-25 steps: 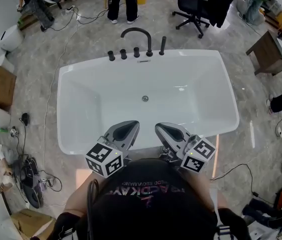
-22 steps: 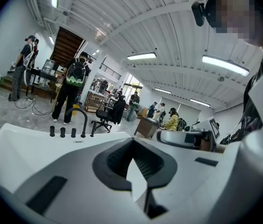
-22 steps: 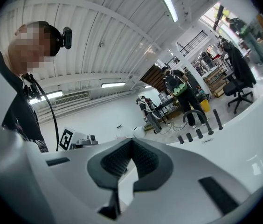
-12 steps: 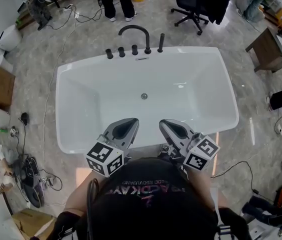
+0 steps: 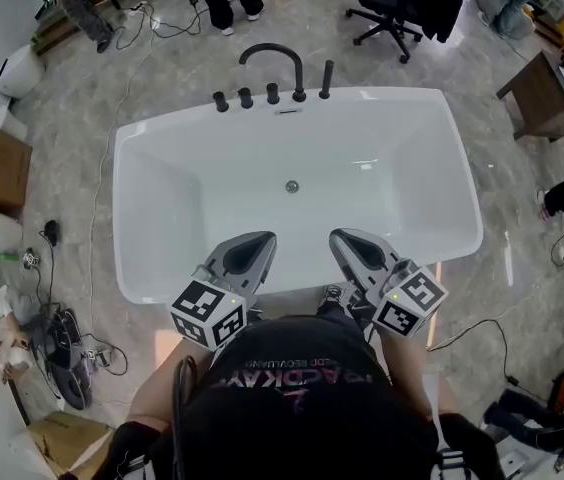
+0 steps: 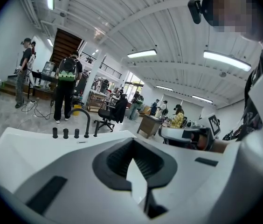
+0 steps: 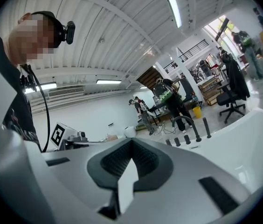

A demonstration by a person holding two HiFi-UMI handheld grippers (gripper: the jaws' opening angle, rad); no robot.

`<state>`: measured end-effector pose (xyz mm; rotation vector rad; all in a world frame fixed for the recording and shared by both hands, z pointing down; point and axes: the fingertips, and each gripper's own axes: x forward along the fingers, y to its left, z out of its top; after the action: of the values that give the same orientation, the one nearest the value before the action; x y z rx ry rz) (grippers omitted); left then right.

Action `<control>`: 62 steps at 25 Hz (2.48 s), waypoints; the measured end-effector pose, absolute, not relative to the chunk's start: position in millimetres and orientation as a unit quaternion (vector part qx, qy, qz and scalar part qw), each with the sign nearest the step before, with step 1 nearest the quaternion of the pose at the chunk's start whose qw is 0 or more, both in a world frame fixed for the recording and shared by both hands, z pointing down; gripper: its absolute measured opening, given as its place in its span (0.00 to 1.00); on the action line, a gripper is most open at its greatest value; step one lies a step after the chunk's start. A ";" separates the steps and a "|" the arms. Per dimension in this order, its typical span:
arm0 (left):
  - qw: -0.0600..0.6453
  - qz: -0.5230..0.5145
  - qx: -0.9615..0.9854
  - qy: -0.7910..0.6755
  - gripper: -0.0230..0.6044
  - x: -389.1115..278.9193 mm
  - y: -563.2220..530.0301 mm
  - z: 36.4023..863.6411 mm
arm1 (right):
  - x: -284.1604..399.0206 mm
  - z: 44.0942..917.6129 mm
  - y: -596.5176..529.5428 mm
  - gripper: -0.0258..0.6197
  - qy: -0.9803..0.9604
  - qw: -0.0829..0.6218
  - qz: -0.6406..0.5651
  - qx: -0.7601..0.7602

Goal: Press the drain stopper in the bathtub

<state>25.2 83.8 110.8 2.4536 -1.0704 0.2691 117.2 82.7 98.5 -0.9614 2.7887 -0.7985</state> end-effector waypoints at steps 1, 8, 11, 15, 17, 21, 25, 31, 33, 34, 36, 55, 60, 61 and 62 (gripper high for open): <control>0.226 0.098 0.888 -0.389 0.05 24.3 83.2 111.7 | 117.6 99.8 81.4 0.06 0.911 0.041 -0.263 -0.315; 0.244 0.095 0.881 -0.395 0.05 20.4 79.6 120.4 | 119.2 111.8 72.0 0.06 0.907 0.028 -0.276 -0.317; 0.254 0.094 0.876 -0.399 0.05 17.9 79.1 126.3 | 121.4 119.8 67.6 0.06 0.904 0.022 -0.283 -0.320; 0.261 0.095 0.870 -0.407 0.05 14.1 75.9 133.3 | 125.1 130.1 56.9 0.06 0.901 0.015 -0.289 -0.324; 0.263 0.097 0.868 -0.411 0.05 13.1 72.5 138.4 | 127.3 136.0 50.1 0.06 0.900 0.010 -0.290 -0.326; 0.269 0.097 0.861 -0.420 0.05 4.6 68.6 149.5 | 123.4 147.2 41.0 0.06 0.899 -0.002 -0.295 -0.325; 0.274 0.090 0.855 -0.431 0.05 -3.2 62.7 158.4 | 118.9 156.1 32.4 0.06 0.900 -0.017 -0.293 -0.321; 0.270 0.088 0.850 -0.443 0.05 -15.7 58.7 169.8 | 112.0 176.7 20.0 0.06 0.900 -0.046 -0.292 -0.321; 0.274 0.090 0.848 -0.446 0.05 -20.9 56.6 178.3 | 108.1 186.8 11.5 0.06 0.900 -0.059 -0.289 -0.322; 0.276 0.091 0.847 -0.446 0.05 -23.9 55.5 183.4 | 105.8 192.0 7.2 0.06 0.900 -0.064 -0.287 -0.323; 0.279 0.092 0.845 -0.446 0.05 -30.1 53.1 193.4 | 100.7 202.5 -0.1 0.06 0.899 -0.073 -0.284 -0.324; 0.290 0.120 0.837 -0.449 0.05 -70.1 32.2 307.4 | 78.0 339.1 -56.6 0.06 0.877 -0.154 -0.281 -0.358; 0.296 0.124 0.833 -0.450 0.05 -72.2 27.5 336.9 | 72.9 377.2 -74.2 0.06 0.875 -0.172 -0.281 -0.355; 0.296 0.125 0.834 -0.449 0.05 -71.8 26.1 342.6 | 72.1 384.9 -78.2 0.06 0.874 -0.174 -0.282 -0.356; 0.296 0.126 0.834 -0.447 0.05 -71.2 24.6 348.4 | 71.1 392.7 -82.3 0.06 0.873 -0.176 -0.283 -0.356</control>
<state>-71.2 24.6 348.4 2.2190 -1.1901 0.3359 71.1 -82.3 392.7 -1.2652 3.1000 -1.0037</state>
